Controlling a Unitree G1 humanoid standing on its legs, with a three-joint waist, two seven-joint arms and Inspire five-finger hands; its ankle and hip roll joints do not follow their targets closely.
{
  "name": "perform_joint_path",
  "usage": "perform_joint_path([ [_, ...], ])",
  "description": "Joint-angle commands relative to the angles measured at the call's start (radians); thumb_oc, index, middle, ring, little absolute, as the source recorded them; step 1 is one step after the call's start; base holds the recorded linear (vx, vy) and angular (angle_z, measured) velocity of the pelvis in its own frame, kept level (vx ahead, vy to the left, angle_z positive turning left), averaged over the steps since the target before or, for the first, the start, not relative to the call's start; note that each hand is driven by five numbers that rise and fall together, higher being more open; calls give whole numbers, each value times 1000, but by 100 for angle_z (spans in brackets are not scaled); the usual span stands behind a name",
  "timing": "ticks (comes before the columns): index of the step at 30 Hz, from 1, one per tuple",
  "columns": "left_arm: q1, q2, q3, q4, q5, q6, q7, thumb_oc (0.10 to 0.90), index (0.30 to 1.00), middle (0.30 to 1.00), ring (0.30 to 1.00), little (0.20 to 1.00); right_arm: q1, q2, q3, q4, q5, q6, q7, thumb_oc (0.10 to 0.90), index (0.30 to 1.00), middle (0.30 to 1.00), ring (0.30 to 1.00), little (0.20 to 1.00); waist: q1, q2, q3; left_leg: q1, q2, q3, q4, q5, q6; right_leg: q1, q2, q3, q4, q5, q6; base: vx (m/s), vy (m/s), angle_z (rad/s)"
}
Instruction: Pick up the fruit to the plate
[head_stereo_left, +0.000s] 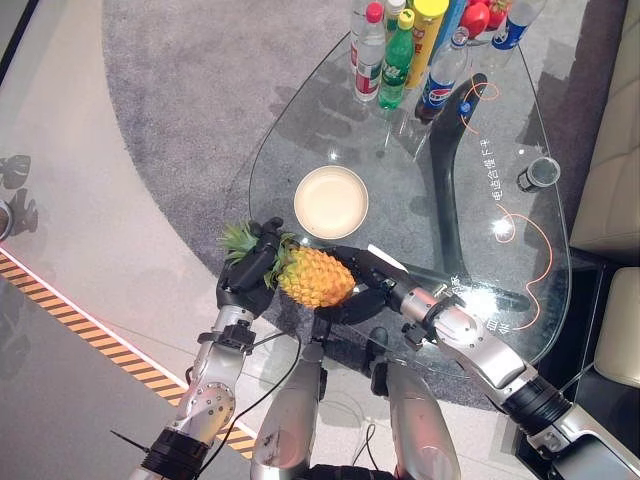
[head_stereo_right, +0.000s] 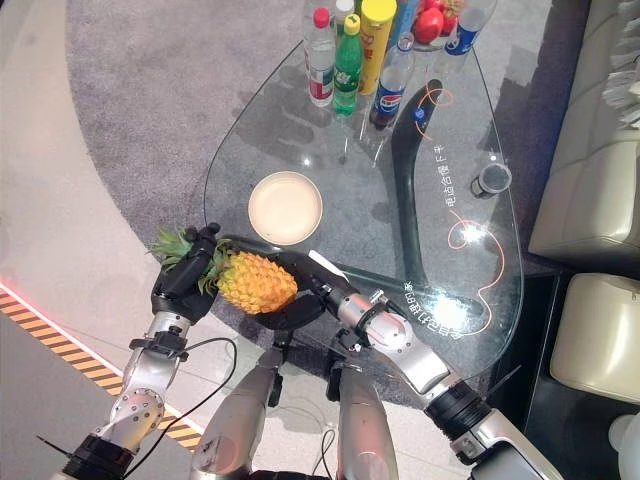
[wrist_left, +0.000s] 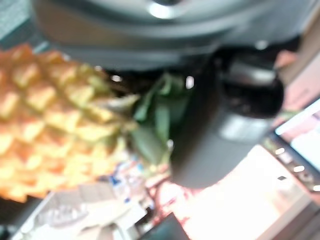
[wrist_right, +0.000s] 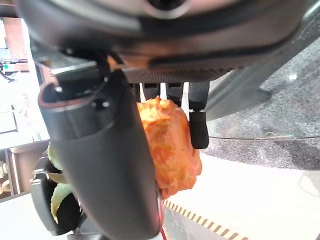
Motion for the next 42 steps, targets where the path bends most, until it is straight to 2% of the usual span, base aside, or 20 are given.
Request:
perform_joint_path([
  [1, -66, -45, -33, -209, 19, -51, -99, 100, 300, 300, 300, 200, -71, 63, 94, -218, -4, -45, 63, 416, 571, 571, 571, 516, -14, -26, -25, 9, -64, 0, 120, -95, 30, 115, 8, 56, -189, 107, 52, 0, 0, 0],
  [2, -66, -48, -31, -207, 21, -51, -98, 100, 300, 300, 300, 200, -72, 64, 94, -216, -9, -36, 59, 800, 900, 900, 900, 900, -15, -26, -25, 10, -64, 1, 122, -96, 29, 116, 7, 56, -189, 107, 52, 0, 0, 0],
  [29, -59, -68, 27, -174, 89, -116, -80, 100, 300, 300, 300, 200, -15, 59, 27, -179, -55, -29, -36, 800, 900, 900, 900, 900, -26, -30, -25, 11, -57, 19, 134, -102, 25, 114, 4, 47, -178, 102, 51, 0, 0, 0],
  [42, -95, -61, 95, -168, 200, -206, -60, 100, 300, 300, 300, 200, 30, 80, -13, -82, 16, -27, -87, 800, 900, 900, 900, 900, -37, -25, -25, -16, -54, 29, 142, -100, 21, 80, 1, 49, -165, 100, 49, 0, 0, 0],
])
